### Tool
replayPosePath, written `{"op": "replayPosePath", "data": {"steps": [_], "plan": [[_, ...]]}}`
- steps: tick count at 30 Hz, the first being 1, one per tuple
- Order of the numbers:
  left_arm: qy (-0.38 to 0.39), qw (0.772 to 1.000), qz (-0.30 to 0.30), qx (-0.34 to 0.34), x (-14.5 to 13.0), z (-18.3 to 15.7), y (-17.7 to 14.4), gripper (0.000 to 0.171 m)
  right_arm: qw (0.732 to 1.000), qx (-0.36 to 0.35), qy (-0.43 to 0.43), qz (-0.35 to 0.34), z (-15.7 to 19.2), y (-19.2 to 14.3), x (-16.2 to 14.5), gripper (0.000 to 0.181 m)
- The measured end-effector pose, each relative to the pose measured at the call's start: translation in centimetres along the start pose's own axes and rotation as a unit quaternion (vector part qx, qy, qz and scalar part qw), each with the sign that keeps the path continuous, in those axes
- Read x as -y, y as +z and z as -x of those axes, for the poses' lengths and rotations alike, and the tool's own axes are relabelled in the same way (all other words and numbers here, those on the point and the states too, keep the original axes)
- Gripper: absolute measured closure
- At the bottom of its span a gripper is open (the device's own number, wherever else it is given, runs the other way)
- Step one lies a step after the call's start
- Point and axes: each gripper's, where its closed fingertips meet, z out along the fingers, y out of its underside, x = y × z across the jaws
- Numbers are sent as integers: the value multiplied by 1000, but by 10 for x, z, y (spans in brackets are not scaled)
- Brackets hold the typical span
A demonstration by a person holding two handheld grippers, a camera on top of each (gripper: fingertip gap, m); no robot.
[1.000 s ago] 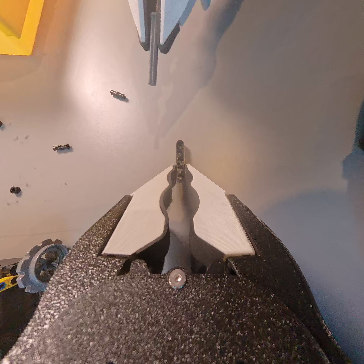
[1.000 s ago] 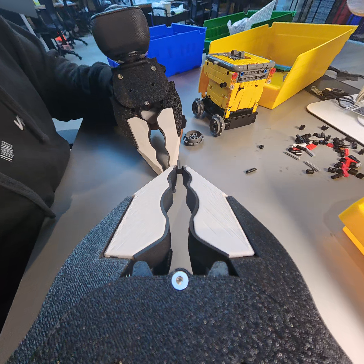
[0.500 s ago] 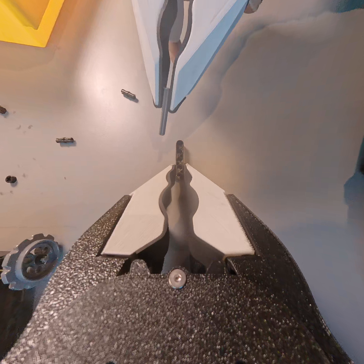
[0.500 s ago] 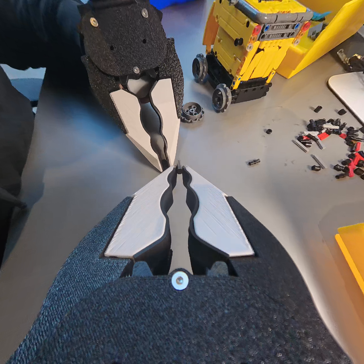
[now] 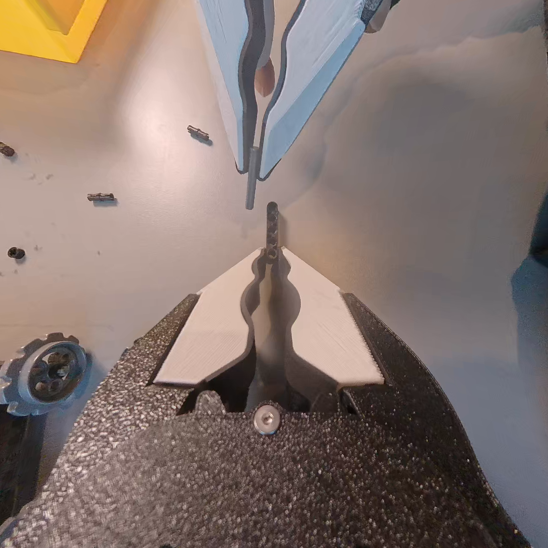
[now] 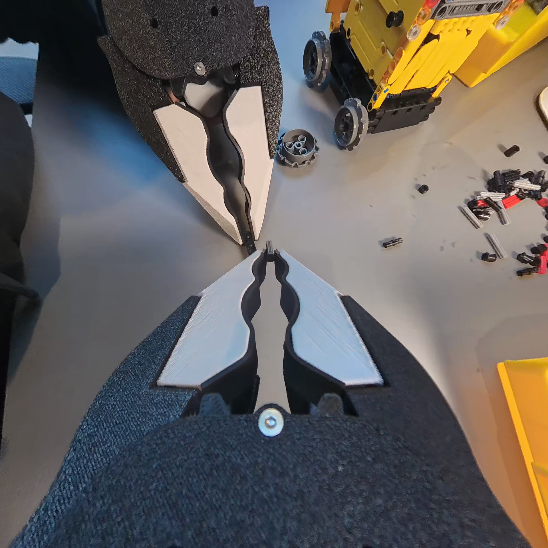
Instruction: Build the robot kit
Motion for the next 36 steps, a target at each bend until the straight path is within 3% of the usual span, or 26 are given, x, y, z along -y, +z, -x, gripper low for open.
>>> {"op": "replayPosePath", "data": {"steps": [23, 36], "plan": [[1, 1000, -19, 8, 7, 3, -7, 167, 982, 38, -101, 156, 9, 7, -9, 176], [8, 999, -39, -10, 13, -4, -9, 167, 952, 68, -187, 234, 17, 7, -9, 176]]}}
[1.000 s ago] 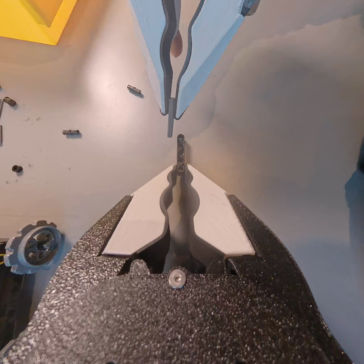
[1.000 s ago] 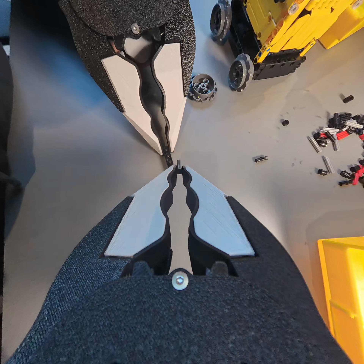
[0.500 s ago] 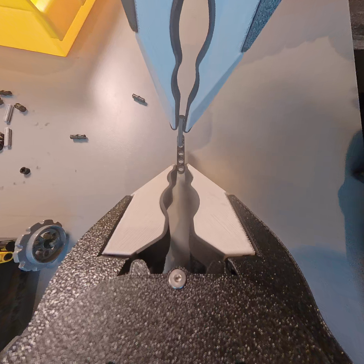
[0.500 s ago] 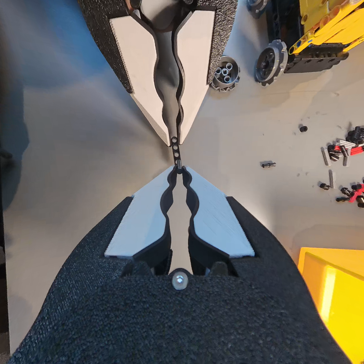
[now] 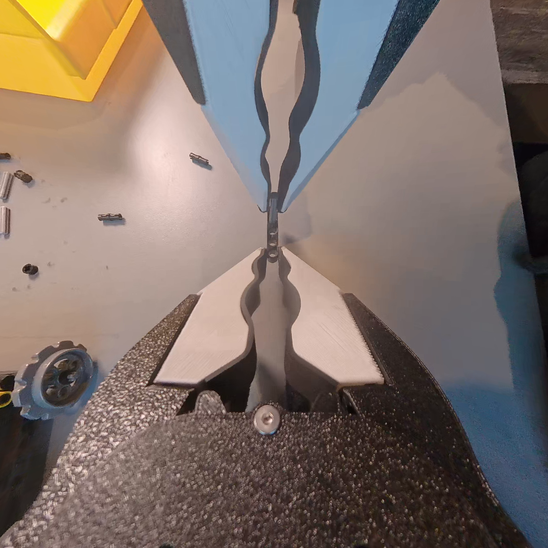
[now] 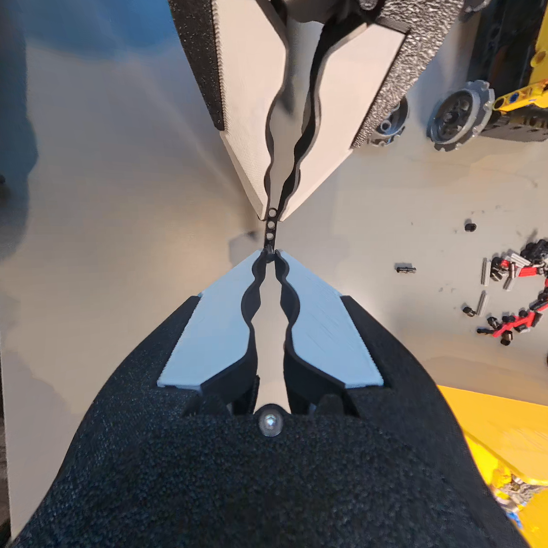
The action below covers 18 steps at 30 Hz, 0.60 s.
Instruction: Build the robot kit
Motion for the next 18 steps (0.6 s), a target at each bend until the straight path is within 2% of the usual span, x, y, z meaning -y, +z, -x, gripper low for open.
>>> {"op": "replayPosePath", "data": {"steps": [5, 11, 14, 18], "plan": [[-12, 999, -35, -14, 9, -2, -8, 166, 1000, 0, -4, -19, -3, -3, 4, 167], [-35, 997, -63, -16, 14, 5, -18, 166, 990, -43, 26, -132, -8, -32, 11, 152], [-33, 997, -75, -8, 18, 8, -22, 167, 981, -70, 76, -167, -11, -31, 1, 151], [-21, 996, -85, -1, 21, 9, -24, 166, 955, -91, 137, -248, -15, -28, -4, 152]]}}
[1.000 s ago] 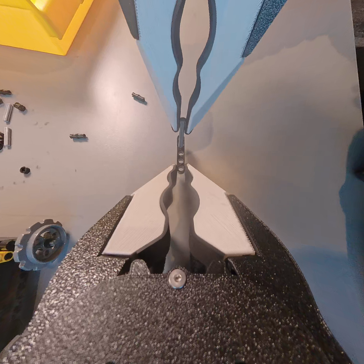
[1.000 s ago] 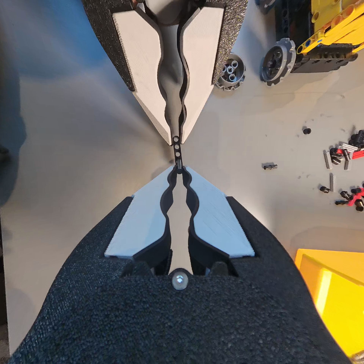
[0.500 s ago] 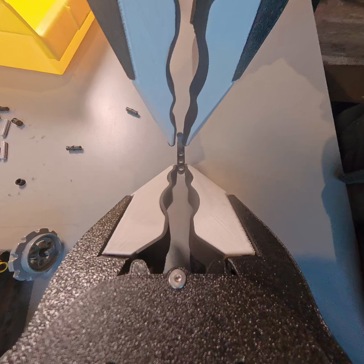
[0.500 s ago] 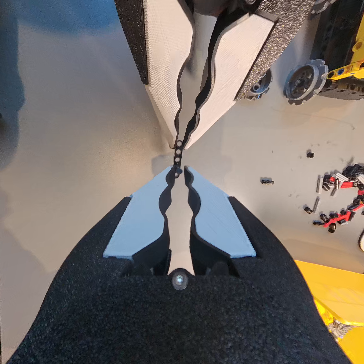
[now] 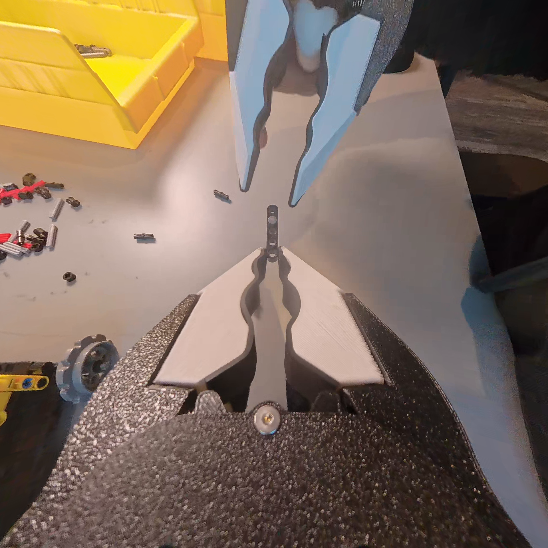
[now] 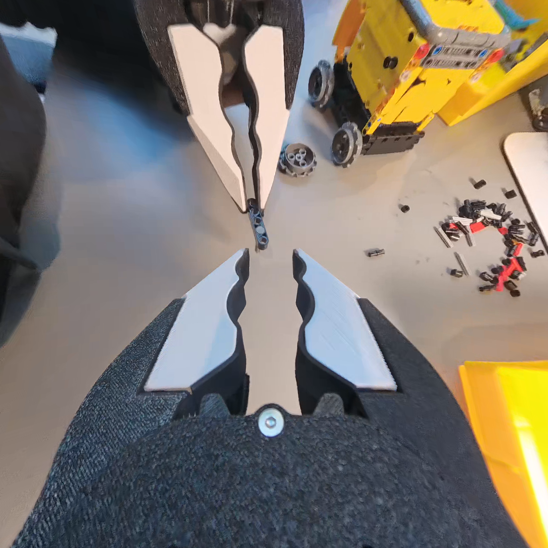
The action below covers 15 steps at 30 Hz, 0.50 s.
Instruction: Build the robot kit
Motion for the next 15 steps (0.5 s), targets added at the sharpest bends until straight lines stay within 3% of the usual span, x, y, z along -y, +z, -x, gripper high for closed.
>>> {"op": "replayPosePath", "data": {"steps": [3, 11, 15], "plan": [[4, 1000, 9, 1, -3, 0, 3, 166, 1000, -8, -6, -28, 4, 5, 2, 159], [18, 999, 30, 6, -11, -2, 10, 166, 995, 20, -84, 57, 13, 27, -7, 172], [9, 1000, 18, 7, -10, 1, 7, 166, 996, 33, -75, 48, 10, 28, -3, 173]]}}
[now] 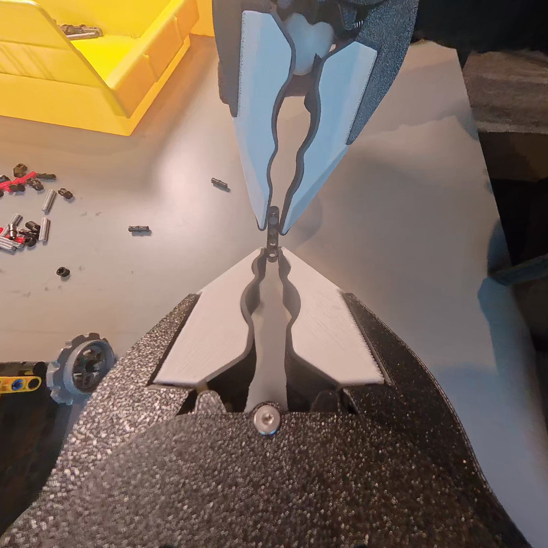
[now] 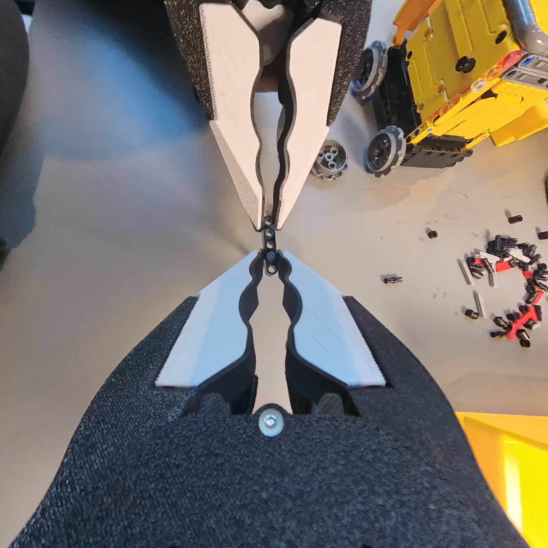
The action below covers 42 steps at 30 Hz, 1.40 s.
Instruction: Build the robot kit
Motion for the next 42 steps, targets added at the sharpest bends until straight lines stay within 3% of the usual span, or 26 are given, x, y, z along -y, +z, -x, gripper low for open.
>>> {"op": "replayPosePath", "data": {"steps": [6, 15, 24, 30, 35, 39, 42], "plan": [[-27, 998, -41, -31, 9, -3, -6, 166, 996, 31, 59, -63, 1, -10, 9, 174], [-14, 997, -58, -52, 14, -11, -7, 166, 991, 47, 67, -103, 8, -17, 19, 174], [-104, 984, -76, -122, 20, -17, -13, 167, 987, -39, 19, -157, 7, -34, 25, 163], [-158, 969, -91, -167, 24, -19, -17, 166, 977, -136, -138, -87, 6, -42, 17, 160], [-164, 966, -91, -180, 24, -23, -16, 166, 958, -180, -213, -63, 7, -36, 20, 163], [-172, 963, -89, -188, 24, -25, -16, 166, 960, -167, -213, -63, 10, -34, 21, 172], [-166, 966, -81, -180, 21, -25, -11, 164, 981, -102, -148, -66, 13, -34, 16, 173]]}}
